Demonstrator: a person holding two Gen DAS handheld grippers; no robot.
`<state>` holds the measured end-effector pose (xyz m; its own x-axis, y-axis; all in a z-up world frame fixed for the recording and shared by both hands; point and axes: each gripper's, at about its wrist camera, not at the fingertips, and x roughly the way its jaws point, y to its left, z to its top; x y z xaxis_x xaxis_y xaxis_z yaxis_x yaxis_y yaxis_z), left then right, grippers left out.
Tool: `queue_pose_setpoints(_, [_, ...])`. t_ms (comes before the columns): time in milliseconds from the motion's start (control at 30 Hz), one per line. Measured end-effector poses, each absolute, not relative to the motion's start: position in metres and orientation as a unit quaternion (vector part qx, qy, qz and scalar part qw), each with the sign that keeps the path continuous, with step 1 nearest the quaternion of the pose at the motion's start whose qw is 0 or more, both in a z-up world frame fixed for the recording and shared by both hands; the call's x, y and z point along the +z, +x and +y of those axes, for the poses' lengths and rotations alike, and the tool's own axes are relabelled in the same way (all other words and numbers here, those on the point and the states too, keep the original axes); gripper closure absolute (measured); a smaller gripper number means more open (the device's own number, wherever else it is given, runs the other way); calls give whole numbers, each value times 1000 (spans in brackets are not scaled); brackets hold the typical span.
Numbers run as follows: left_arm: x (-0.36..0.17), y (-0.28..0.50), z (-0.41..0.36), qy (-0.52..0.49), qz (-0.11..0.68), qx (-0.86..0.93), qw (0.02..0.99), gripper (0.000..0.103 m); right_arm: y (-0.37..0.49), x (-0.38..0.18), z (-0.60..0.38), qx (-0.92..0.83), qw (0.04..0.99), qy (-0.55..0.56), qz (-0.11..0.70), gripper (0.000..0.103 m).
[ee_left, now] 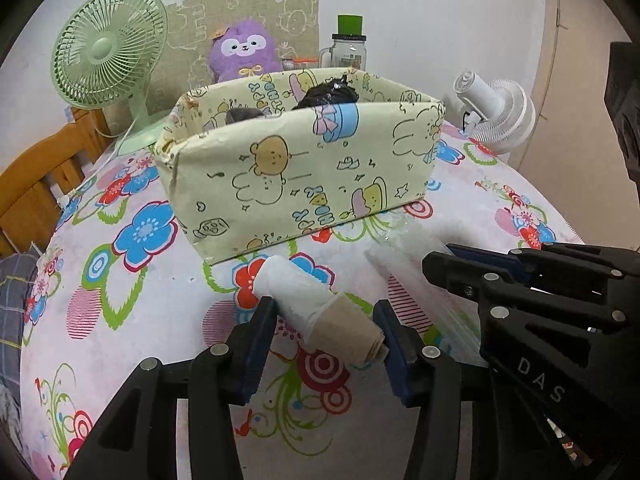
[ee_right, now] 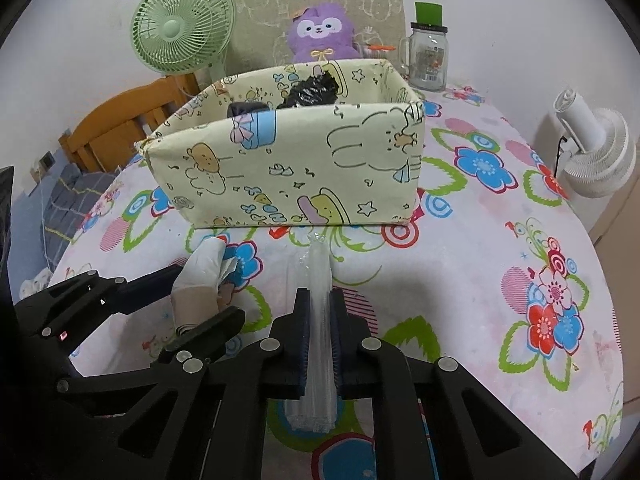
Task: Organize soft objects
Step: 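Lift and carry the white towel and clear bag over the box with both tools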
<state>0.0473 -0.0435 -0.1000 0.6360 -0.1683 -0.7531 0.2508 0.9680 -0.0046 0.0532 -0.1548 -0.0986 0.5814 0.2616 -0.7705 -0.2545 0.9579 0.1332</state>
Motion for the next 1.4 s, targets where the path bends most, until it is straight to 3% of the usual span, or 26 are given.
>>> queue_pose_setpoints(1400, [1, 42, -49, 59, 324, -117, 937, 53, 48, 8, -160, 139, 927, -1, 347, 91])
